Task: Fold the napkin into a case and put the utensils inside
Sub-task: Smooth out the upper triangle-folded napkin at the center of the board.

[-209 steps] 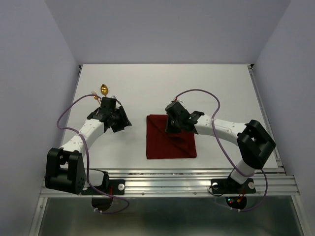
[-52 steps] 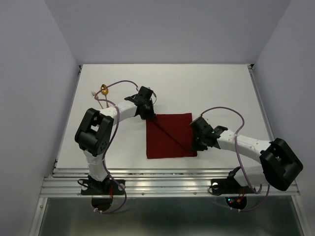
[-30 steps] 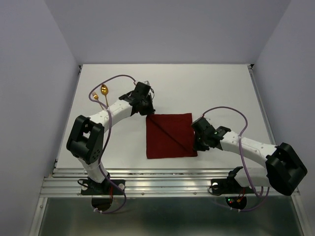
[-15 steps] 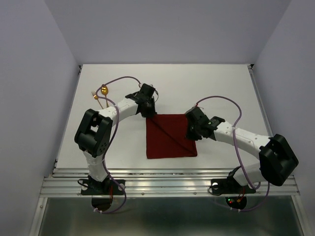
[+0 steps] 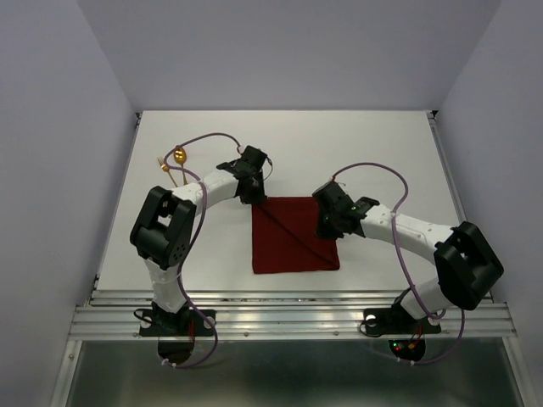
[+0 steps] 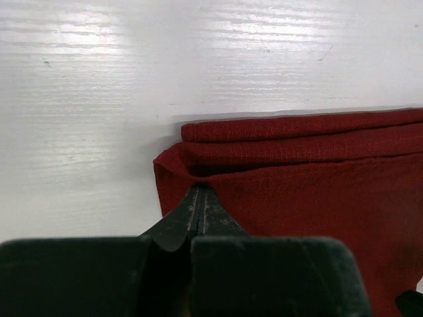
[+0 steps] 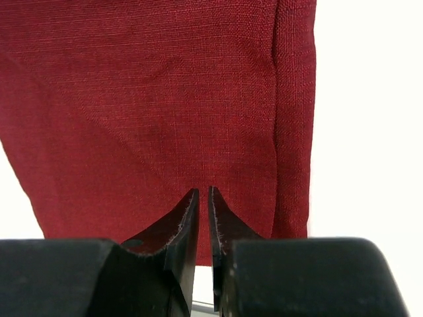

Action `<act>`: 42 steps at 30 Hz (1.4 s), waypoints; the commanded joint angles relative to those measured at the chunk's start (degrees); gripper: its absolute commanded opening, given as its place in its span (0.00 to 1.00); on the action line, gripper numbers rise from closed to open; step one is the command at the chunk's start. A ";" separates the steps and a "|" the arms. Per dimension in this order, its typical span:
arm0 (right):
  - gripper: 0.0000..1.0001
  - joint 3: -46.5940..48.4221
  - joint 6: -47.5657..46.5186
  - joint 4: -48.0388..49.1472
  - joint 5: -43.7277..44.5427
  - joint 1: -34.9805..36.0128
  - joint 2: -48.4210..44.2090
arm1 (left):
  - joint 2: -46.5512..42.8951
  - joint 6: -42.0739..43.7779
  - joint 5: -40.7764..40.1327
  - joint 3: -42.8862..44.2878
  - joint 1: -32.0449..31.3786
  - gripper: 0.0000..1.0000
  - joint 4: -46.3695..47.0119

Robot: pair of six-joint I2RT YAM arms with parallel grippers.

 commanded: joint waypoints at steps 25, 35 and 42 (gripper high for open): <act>0.19 5.10 -0.94 1.70 4.41 0.53 1.55 | 1.14 6.32 -1.86 3.65 0.26 0.00 -1.69; 0.19 1.49 -0.33 2.15 3.00 0.53 2.79 | 1.76 5.44 -1.33 1.97 0.70 0.00 -0.02; 0.19 1.76 0.55 -1.81 4.06 0.53 -3.27 | -3.86 4.91 0.25 3.46 0.62 0.00 1.03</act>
